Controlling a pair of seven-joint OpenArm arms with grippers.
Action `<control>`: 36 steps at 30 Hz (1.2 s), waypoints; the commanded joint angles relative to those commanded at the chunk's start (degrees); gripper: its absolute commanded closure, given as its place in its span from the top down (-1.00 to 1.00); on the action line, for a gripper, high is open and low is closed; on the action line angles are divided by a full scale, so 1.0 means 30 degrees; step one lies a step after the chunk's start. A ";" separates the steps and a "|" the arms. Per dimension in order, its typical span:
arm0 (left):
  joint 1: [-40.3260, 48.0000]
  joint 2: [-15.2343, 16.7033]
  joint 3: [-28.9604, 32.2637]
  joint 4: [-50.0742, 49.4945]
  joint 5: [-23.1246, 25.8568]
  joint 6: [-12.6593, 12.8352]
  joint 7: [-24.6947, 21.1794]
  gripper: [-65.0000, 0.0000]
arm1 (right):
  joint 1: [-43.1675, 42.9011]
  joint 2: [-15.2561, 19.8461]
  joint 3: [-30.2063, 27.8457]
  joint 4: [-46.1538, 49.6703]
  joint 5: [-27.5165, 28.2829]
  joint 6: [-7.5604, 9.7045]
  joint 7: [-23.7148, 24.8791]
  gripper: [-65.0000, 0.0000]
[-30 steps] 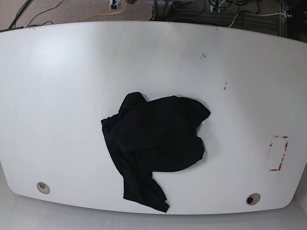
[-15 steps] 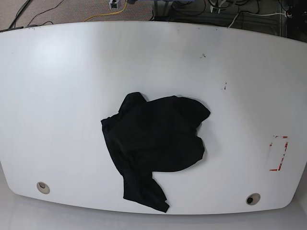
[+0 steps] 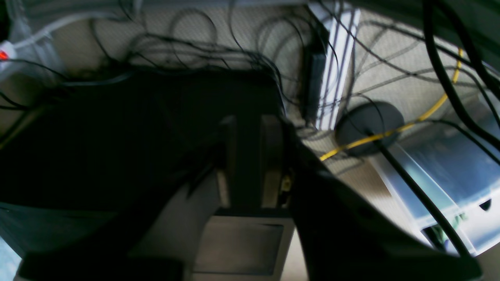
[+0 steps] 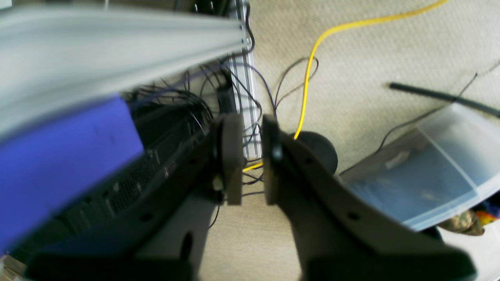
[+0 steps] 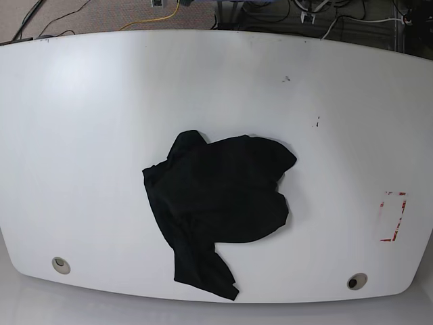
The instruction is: Layout the t-shirt on the table in an organized manner, then fold the t-shirt properly
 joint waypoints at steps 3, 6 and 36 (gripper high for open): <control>0.0674 0.0059 0.0000 0.1201 0.0000 0.0000 0.0000 -0.70 | -0.0791 -0.0088 0.0000 0.1289 0.0029 0.0000 -0.0088 -0.76; 0.1348 0.0059 0.0000 0.2286 0.0000 0.0000 0.0000 -0.70 | -0.1553 -0.0147 0.0000 0.2667 0.0029 0.0000 -0.0088 -0.76; 1.1136 -0.0205 -0.0059 1.7114 -0.1201 0.0000 0.0029 -0.70 | -1.1663 -0.2110 0.0000 1.8989 0.0234 0.0000 -0.1641 -0.76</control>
